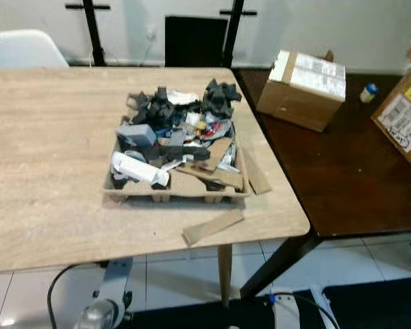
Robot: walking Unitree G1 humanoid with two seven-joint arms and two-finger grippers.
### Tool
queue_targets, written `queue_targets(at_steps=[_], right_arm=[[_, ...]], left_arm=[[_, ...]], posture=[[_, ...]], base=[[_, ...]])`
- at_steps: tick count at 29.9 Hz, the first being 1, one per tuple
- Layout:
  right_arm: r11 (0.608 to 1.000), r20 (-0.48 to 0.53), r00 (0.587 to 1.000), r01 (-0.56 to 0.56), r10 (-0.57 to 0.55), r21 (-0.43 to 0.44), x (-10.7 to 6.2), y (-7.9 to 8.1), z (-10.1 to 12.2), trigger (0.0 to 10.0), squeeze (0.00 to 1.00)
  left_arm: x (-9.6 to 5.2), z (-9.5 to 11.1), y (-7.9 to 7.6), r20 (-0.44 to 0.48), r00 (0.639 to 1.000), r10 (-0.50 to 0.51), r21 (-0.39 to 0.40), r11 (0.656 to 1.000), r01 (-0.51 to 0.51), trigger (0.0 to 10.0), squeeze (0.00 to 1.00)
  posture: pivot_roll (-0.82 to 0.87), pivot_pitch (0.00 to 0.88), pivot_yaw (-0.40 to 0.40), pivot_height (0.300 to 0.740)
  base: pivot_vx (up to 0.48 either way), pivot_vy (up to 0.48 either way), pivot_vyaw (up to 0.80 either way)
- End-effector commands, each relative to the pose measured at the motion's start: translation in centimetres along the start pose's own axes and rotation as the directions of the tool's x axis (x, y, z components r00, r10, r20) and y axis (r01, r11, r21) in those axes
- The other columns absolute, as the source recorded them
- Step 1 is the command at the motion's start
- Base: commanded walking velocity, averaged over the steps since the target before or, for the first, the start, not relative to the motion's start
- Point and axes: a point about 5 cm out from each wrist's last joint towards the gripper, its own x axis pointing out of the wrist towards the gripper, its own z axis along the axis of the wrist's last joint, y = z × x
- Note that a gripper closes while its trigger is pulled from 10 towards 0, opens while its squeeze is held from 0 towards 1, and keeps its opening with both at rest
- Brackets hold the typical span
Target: Picking trash to rubbish bin
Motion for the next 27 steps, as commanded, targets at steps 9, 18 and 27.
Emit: queue_targets(at_steps=[9, 18, 27], right_arm=[[1.000, -0.024, 0.999, 0.024, -0.024, -0.002, -0.27, -0.96, -0.78, 10.0, 0.00], [1.000, -0.021, 1.000, 0.022, -0.022, -0.004, -0.25, -0.91, -0.72, 10.0, 0.00], [1.000, -0.021, 1.000, 0.020, -0.021, -0.004, -0.25, -0.86, -0.71, 10.0, 0.00]], left_arm=[[-0.03, -0.94, -0.54, -0.050, 0.999, -0.004, -0.051, 0.999, 0.002, 10.0, 0.00], [0.00, -0.71, -0.63, -0.030, 1.000, -0.008, -0.052, 0.999, 0.007, 10.0, 0.00], [-0.01, -0.44, -0.39, -0.017, 1.000, 0.004, -0.019, 1.000, -0.004, 10.0, 0.00]], posture=[[0.04, 0.168, -0.025, 0.740], [0.04, 0.168, -0.026, 0.740], [0.04, 0.168, -0.026, 0.740]], base=[[0.000, 0.053, 0.00], [0.000, 0.480, 0.00], [0.000, 0.000, 0.00]])
